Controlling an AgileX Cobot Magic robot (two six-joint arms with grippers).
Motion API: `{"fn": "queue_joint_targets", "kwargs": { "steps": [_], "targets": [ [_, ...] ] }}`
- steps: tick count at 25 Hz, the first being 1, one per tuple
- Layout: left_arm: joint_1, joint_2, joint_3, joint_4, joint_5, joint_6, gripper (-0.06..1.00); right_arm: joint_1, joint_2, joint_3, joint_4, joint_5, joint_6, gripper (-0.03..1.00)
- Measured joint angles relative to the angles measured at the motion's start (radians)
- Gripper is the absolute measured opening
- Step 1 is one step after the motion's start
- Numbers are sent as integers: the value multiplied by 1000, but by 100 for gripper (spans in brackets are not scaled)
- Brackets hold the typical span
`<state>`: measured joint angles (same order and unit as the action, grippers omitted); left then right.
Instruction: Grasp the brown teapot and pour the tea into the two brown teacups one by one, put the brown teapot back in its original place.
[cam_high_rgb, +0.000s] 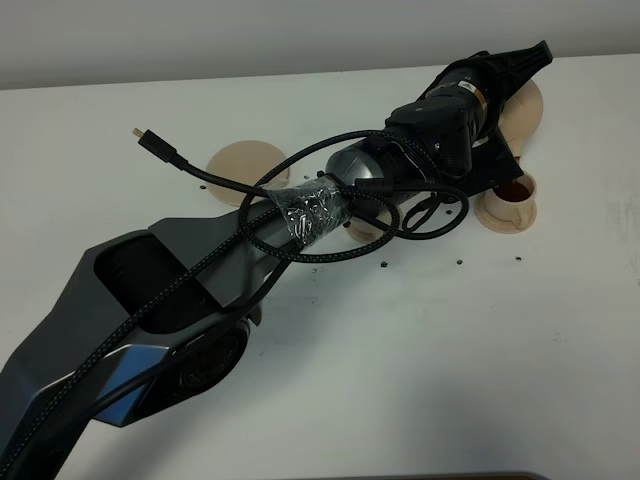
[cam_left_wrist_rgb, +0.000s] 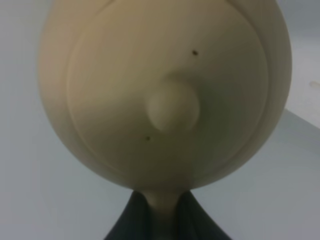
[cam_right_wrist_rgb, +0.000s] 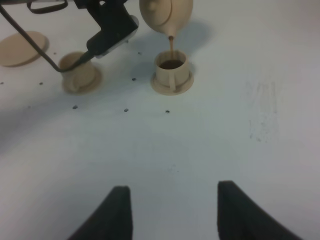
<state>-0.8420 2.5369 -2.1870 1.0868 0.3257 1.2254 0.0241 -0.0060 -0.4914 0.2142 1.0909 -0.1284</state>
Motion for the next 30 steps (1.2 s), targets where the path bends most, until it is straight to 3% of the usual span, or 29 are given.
{"fn": "queue_joint_targets", "kwargs": {
  "steps": [17, 23, 30],
  "targets": [
    [0, 0, 0, 46, -25, 0, 12, 0, 0, 0, 0, 0, 0, 41],
    [0, 0, 0, -53, -3, 0, 12, 0, 0, 0, 0, 0, 0, 41],
    [0, 0, 0, -165, 98, -5, 12, 0, 0, 0, 0, 0, 0, 41]
  ]
}}
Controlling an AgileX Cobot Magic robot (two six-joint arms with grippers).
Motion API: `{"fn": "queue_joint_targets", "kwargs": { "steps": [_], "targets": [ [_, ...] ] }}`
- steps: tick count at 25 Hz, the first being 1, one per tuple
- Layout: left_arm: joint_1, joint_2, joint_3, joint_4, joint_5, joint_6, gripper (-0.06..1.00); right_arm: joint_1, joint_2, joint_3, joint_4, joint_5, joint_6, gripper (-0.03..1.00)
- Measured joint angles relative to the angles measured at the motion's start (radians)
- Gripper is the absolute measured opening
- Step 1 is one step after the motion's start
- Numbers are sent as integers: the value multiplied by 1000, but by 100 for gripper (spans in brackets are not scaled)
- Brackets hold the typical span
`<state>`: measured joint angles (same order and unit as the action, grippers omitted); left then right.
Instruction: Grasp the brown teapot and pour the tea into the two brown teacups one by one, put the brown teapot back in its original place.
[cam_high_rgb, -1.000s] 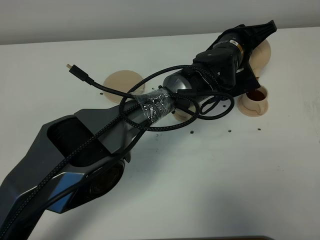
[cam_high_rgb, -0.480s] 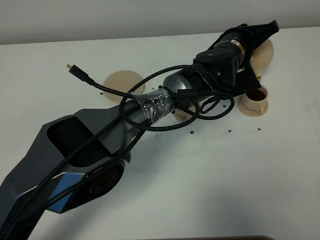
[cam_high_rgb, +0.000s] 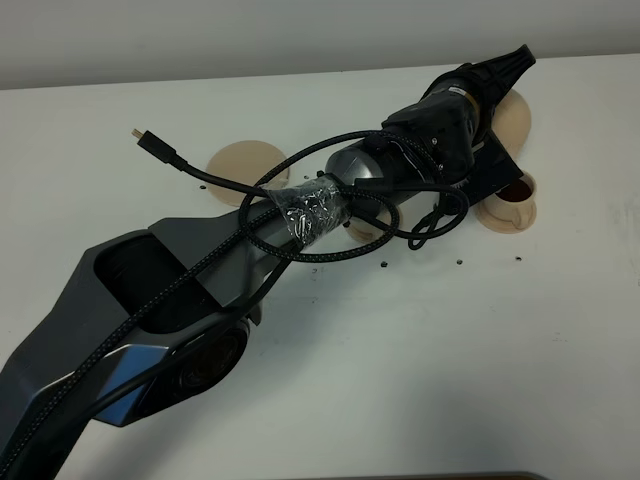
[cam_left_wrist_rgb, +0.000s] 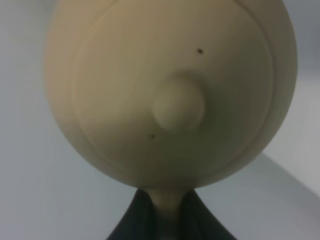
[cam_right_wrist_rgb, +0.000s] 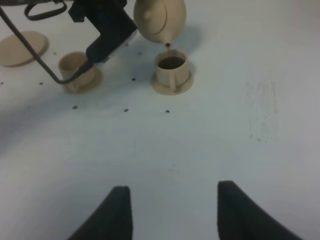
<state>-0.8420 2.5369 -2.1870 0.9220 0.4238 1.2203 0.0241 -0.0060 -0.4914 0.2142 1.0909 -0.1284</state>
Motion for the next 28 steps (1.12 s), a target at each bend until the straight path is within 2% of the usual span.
{"fn": "queue_joint_targets", "kwargs": {
  "steps": [5, 10, 13, 17, 23, 28],
  "targets": [
    [0, 0, 0, -36, 38, -91, 12, 0, 0, 0, 0, 0, 0, 41],
    [0, -6, 0, -46, 91, -269, 12, 0, 0, 0, 0, 0, 0, 41],
    [0, -30, 0, -106, 150, -369, 12, 0, 0, 0, 1, 0, 0, 41],
    [0, -101, 0, -277, 267, -466, 12, 0, 0, 0, 1, 0, 0, 41],
    [0, -184, 0, -596, 495, -574, 12, 0, 0, 0, 1, 0, 0, 41],
    [0, -188, 0, -763, 674, -701, 12, 0, 0, 0, 1, 0, 0, 41]
  ]
}}
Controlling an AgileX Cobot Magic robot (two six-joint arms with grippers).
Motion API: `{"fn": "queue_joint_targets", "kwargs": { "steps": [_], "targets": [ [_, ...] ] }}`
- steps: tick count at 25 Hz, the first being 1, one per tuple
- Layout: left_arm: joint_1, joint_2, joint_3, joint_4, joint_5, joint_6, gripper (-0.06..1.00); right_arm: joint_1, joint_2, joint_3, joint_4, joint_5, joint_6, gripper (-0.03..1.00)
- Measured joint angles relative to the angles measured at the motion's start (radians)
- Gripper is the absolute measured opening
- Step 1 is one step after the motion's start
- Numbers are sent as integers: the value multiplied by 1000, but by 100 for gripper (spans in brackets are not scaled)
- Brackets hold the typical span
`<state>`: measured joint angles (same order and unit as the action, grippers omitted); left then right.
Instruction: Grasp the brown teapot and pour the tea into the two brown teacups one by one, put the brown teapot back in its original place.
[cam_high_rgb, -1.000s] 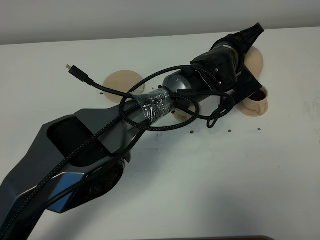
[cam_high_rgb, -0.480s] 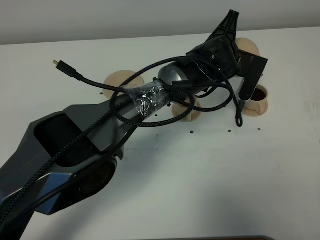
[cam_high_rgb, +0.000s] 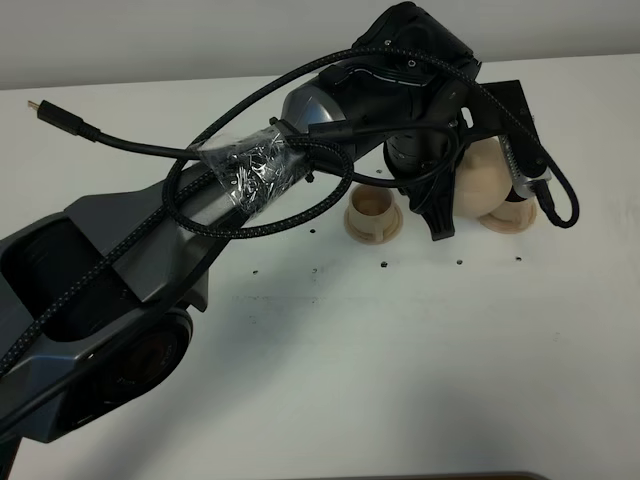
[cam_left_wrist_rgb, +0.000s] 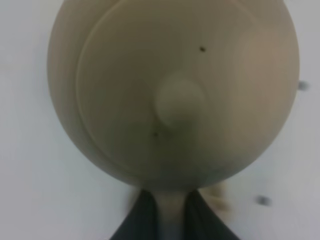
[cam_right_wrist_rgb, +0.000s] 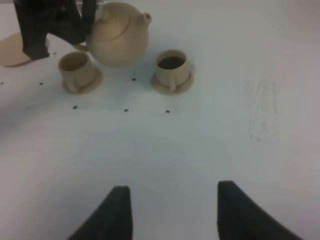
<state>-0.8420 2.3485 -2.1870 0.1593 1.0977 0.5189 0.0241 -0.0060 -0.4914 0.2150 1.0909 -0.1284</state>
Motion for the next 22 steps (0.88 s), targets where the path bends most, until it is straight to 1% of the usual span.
{"fn": "queue_joint_targets", "kwargs": {
  "steps": [2, 5, 8, 12, 15, 20, 22],
  "targets": [
    [0, 0, 0, -41, 38, -65, 12, 0, 0, 0, 0, 0, 0, 41],
    [0, 0, 0, -75, 75, -146, 12, 0, 0, 0, 0, 0, 0, 41],
    [0, 5, 0, -91, 88, -185, 12, 0, 0, 0, 0, 0, 0, 41],
    [0, 51, 0, -101, 88, -214, 12, 0, 0, 0, 0, 0, 0, 41],
    [0, 84, 0, -104, 88, -216, 12, 0, 0, 0, 0, 0, 0, 41],
    [0, 61, 0, -105, 88, -213, 12, 0, 0, 0, 0, 0, 0, 41],
    [0, 27, 0, -91, 92, -213, 12, 0, 0, 0, 0, 0, 0, 41]
  ]
}}
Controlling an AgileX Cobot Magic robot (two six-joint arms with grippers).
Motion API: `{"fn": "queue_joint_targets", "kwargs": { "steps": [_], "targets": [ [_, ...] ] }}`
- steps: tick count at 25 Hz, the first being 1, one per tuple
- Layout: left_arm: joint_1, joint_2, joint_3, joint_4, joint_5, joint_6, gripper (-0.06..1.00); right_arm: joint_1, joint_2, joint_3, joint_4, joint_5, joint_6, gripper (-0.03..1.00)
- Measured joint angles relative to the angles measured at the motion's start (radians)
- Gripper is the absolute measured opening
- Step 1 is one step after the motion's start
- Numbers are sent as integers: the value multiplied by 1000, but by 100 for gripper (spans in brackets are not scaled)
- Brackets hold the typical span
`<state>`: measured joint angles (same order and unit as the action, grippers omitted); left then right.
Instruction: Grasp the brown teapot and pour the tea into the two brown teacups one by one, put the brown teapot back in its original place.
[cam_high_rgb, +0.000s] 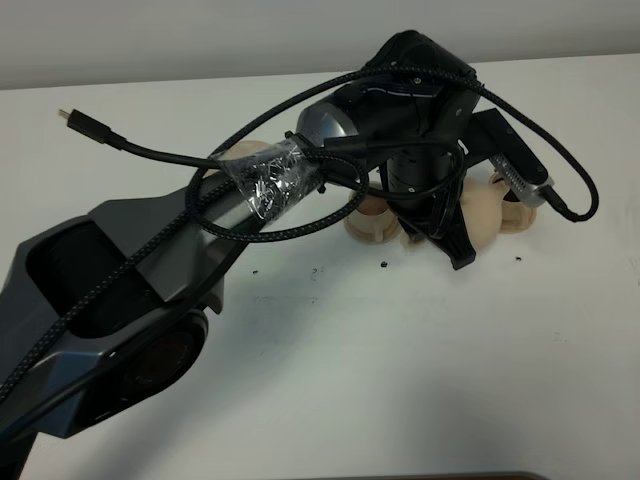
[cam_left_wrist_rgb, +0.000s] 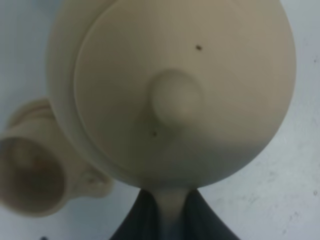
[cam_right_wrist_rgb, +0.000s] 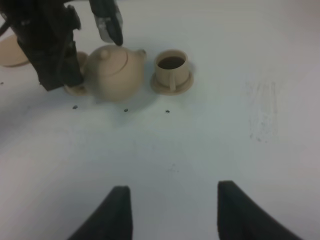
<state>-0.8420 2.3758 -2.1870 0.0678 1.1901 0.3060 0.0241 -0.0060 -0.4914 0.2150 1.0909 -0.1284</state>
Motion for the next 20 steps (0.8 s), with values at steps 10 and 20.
{"fn": "queue_joint_targets", "kwargs": {
  "steps": [10, 20],
  "targets": [
    [75, -115, 0, 112, 1, 3, 12, 0, 0, 0, 0, 0, 0, 41],
    [240, -267, 257, 115, 0, 25, 12, 0, 0, 0, 2, 0, 0, 41]
  ]
}}
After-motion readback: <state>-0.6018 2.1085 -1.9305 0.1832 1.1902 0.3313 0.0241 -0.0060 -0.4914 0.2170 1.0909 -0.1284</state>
